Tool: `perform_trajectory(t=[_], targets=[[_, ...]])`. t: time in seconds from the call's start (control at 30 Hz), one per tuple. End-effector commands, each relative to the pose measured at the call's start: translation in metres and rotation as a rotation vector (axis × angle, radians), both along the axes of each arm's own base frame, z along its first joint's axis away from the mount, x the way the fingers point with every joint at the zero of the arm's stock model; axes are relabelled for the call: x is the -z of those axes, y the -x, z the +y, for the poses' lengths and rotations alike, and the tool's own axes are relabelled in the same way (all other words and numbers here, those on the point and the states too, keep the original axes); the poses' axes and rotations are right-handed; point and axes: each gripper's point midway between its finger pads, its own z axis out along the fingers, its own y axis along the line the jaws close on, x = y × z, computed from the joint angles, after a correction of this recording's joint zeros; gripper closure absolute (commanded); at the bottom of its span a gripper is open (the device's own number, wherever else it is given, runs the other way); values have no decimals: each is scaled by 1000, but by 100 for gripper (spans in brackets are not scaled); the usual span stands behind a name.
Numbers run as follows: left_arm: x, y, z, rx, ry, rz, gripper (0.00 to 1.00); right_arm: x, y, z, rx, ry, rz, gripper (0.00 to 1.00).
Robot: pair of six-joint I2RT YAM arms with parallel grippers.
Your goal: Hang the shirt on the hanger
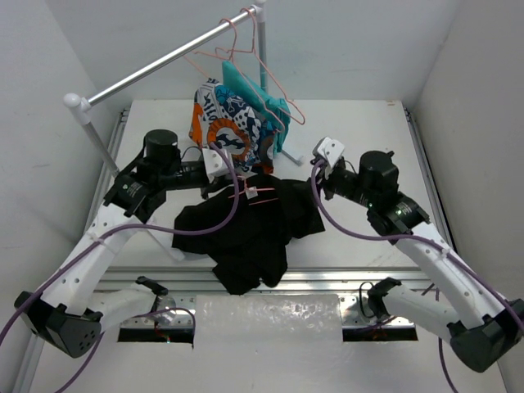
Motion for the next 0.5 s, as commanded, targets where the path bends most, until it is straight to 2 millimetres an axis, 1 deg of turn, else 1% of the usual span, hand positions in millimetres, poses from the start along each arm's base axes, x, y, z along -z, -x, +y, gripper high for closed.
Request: perform_trajectory(t=[0.0, 0.03, 0.07, 0.1, 0.13, 0.17, 0.2, 0.23, 0.27, 0.3, 0.33, 0.37, 0.4, 0.43, 0.47], targets=[[-49, 14, -2, 56, 54, -146, 100, 11, -1, -8, -81, 67, 45, 26], [-56, 16, -1, 58, 55, -154, 100, 29, 7, -4, -156, 137, 92, 23], [-61, 18, -1, 63, 58, -160, 100, 32, 11, -2, -197, 160, 111, 20], [-65, 19, -1, 66, 61, -164, 100, 27, 15, 0, -232, 176, 128, 16], [-74, 22, -1, 76, 68, -176, 100, 25, 15, 4, -268, 186, 121, 14], [-78, 23, -2, 79, 73, -181, 100, 17, 9, 7, -272, 188, 113, 11], [-90, 25, -1, 83, 82, -202, 100, 14, 7, 8, -273, 192, 105, 10], [-93, 26, -1, 84, 83, -205, 100, 10, 4, 9, -280, 194, 91, 10], [-98, 26, -1, 85, 86, -213, 100, -1, 4, 15, -314, 180, 73, 9], [-100, 25, -2, 85, 85, -213, 100, -5, 4, 18, -330, 177, 66, 8], [-108, 27, -1, 90, 85, -227, 100, -9, 2, 21, -337, 171, 65, 8], [-111, 27, -1, 93, 84, -233, 100, -14, -9, 23, -312, 170, 65, 8], [-112, 27, -2, 100, 81, -229, 100, -13, -15, 24, -298, 175, 83, 8], [-116, 31, -2, 118, 80, -238, 100, -13, -20, 25, -288, 179, 94, 10], [-117, 34, -2, 130, 83, -241, 100, -11, -28, 31, -296, 182, 111, 12]])
